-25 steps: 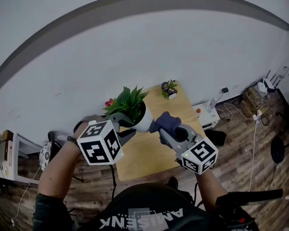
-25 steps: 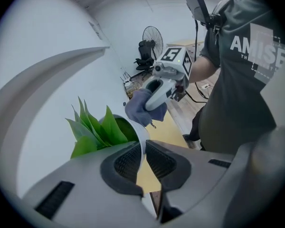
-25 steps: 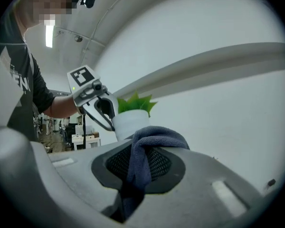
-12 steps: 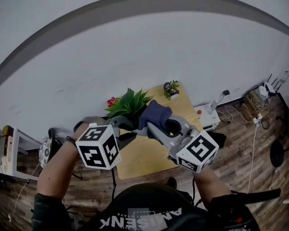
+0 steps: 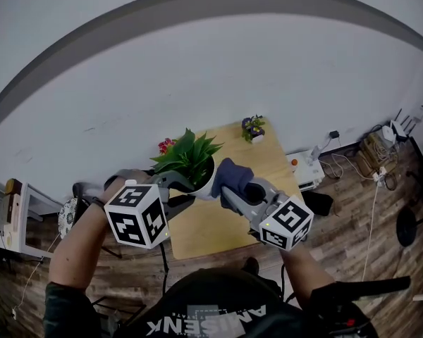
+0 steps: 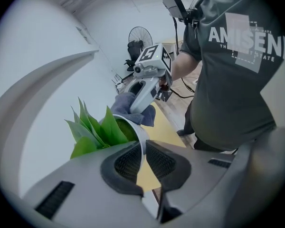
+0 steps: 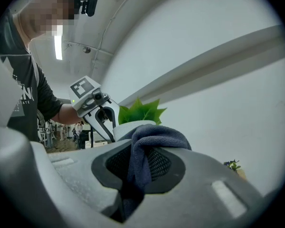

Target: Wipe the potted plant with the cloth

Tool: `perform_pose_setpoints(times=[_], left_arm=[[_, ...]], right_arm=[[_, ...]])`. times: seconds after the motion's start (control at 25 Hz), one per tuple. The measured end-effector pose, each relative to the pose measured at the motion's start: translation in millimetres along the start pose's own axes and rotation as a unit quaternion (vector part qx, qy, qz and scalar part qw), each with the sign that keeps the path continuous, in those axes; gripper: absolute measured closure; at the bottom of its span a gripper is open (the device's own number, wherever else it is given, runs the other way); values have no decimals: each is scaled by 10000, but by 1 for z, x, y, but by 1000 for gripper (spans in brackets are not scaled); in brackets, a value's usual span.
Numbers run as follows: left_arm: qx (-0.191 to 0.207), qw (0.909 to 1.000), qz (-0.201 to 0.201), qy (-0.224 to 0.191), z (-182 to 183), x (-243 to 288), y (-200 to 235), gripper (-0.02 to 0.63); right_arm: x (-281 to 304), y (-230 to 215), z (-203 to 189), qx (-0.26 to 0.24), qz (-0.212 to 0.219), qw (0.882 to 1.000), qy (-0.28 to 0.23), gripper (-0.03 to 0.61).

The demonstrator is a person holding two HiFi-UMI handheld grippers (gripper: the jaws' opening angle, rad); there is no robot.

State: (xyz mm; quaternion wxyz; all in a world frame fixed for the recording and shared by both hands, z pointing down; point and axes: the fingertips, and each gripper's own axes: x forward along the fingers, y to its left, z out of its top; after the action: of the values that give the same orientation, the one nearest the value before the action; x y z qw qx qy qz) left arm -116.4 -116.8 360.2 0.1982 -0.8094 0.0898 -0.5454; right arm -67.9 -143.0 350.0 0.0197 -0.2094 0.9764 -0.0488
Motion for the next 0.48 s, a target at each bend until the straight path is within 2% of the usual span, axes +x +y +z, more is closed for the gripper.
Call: perform_pose_setpoints(times=[0.32, 0.48], left_arm=[[165, 9999, -11, 4, -2, 1, -3, 583], [346, 9994, -86, -15, 6, 3, -8, 583]], right_arm=[[-7, -20, -51, 307, -160, 9975, 610, 526], [-17, -37, -22, 234, -359, 9985, 336, 526]])
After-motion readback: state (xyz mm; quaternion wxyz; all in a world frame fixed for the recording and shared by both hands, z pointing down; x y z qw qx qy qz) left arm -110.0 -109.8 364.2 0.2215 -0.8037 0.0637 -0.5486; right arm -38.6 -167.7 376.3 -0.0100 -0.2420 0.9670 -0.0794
